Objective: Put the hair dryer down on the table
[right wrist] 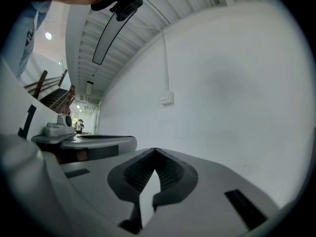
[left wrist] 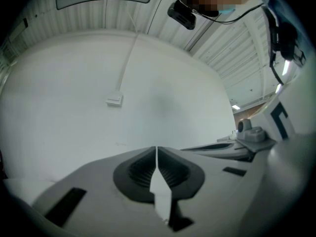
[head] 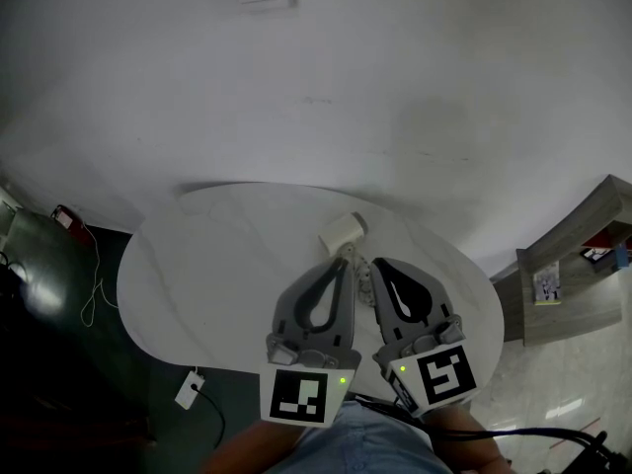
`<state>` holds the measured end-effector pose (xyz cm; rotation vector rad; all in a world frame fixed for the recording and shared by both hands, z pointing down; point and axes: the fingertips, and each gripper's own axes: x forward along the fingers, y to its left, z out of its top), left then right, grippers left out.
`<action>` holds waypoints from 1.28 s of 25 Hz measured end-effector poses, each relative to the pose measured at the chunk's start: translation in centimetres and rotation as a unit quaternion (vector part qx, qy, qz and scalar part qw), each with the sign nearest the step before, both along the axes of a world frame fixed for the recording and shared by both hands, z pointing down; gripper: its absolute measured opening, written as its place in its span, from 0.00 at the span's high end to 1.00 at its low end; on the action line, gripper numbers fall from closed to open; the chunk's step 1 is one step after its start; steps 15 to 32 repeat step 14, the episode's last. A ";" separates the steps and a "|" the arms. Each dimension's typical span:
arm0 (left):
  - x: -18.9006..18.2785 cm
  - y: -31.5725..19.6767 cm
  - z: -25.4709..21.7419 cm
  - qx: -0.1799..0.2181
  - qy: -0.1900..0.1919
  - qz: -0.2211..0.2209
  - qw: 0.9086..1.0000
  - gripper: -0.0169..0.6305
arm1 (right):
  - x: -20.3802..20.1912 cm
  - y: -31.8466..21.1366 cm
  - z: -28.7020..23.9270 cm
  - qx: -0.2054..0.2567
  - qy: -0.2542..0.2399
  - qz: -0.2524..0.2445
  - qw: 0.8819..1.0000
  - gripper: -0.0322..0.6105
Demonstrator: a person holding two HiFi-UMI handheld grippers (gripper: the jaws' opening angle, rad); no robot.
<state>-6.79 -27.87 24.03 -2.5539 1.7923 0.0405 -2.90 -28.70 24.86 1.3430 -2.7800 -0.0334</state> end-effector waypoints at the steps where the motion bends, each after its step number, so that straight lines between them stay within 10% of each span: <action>1: 0.0 -0.1 0.0 -0.001 0.000 0.000 1.000 0.95 | 0.0 -0.1 0.1 0.000 0.001 0.000 1.000 0.94; 32: 0.0 -1.1 0.5 -0.002 0.001 -0.001 1.000 0.95 | 0.1 -1.2 0.7 0.001 0.004 0.000 1.000 0.94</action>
